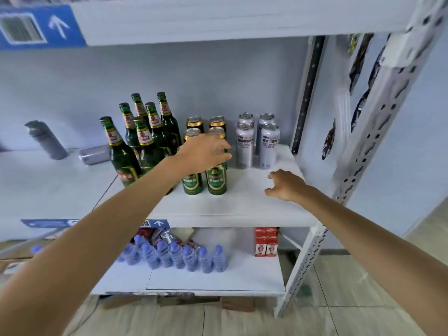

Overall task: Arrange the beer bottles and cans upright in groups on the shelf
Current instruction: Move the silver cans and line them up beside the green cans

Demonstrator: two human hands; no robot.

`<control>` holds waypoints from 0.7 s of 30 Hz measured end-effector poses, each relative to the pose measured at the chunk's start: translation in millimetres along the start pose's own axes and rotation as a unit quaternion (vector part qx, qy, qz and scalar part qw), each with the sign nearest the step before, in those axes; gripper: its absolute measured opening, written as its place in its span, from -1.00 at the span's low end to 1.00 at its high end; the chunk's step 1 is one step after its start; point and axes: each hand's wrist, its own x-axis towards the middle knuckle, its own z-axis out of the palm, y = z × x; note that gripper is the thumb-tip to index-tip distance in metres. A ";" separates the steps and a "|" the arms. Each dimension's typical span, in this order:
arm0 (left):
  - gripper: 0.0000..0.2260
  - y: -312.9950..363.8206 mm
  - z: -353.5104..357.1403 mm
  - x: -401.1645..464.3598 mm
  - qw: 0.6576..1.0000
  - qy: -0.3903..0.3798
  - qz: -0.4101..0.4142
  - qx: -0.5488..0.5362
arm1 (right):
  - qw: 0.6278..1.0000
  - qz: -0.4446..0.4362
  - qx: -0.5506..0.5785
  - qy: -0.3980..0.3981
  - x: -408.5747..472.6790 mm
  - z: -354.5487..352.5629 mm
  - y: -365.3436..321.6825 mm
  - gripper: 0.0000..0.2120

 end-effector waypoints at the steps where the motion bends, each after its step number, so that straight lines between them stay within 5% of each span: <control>1: -0.70 0.2 -0.7 -17.6 1.000 -0.011 0.001 0.022 | 1.000 -0.011 0.002 -0.004 -13.0 2.7 -12.1 -0.46; 10: -0.65 -78.1 -15.4 -164.4 0.981 -0.108 -0.088 0.133 | 0.992 -0.126 -0.009 -0.007 -79.7 24.2 -163.8 -0.49; 21: -0.65 -279.9 -68.9 -326.1 0.963 -0.118 -0.217 0.110 | 0.981 -0.187 0.038 -0.021 -57.8 58.9 -409.0 -0.41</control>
